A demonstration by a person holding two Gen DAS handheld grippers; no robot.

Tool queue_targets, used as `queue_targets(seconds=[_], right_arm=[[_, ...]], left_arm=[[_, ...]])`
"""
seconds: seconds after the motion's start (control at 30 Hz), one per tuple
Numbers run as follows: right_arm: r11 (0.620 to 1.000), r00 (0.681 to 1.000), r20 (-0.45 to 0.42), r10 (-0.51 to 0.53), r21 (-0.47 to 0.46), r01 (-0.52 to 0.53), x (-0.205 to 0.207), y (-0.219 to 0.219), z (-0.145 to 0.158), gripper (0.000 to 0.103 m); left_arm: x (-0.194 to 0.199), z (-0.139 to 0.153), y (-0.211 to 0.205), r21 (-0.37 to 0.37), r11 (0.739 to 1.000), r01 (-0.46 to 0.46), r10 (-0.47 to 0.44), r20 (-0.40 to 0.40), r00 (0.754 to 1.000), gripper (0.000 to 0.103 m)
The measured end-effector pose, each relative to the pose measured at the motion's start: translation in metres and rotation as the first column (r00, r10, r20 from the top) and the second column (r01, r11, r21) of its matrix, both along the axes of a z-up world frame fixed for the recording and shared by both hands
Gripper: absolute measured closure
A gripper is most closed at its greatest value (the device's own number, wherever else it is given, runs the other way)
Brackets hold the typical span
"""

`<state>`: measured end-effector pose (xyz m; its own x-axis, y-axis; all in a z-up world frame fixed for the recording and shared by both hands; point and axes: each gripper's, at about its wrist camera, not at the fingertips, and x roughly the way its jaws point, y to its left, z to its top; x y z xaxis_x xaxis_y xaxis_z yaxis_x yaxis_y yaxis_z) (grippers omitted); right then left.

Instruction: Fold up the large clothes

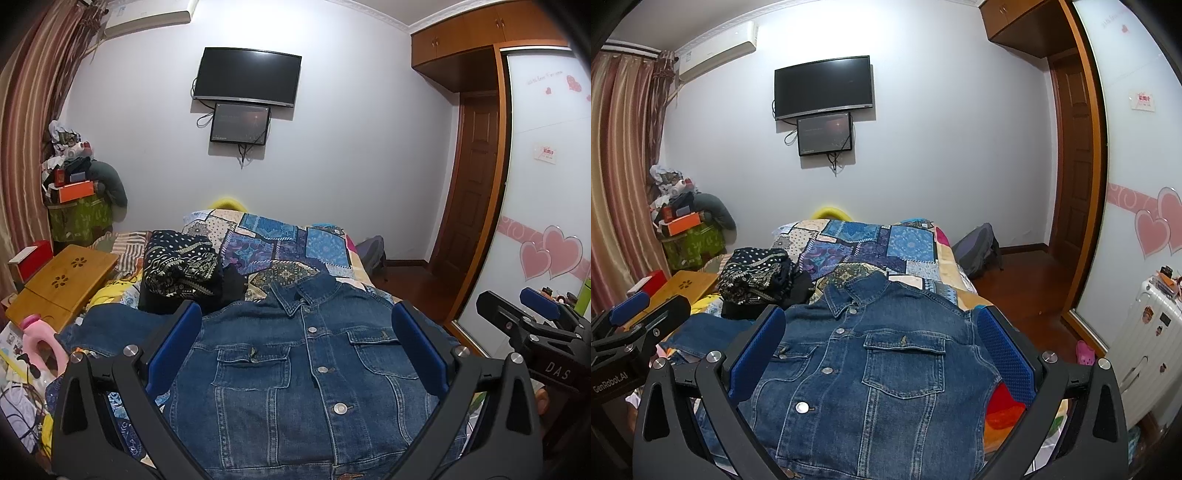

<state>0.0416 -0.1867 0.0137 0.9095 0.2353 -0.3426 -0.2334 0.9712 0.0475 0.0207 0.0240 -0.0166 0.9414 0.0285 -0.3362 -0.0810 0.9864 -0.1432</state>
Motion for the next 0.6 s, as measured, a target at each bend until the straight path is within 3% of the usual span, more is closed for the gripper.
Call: queue_targets(seconds=[0.6], right_arm=[[1.000,1.000,-0.010,-0.004,0.002,0.004,0.0026,-0.0017,-0.0009,0.000]], left_arm=[[0.0045,-0.0053,0.0007,-0.002,1.000,-0.002,0.002,-0.016,1.000,0.000]])
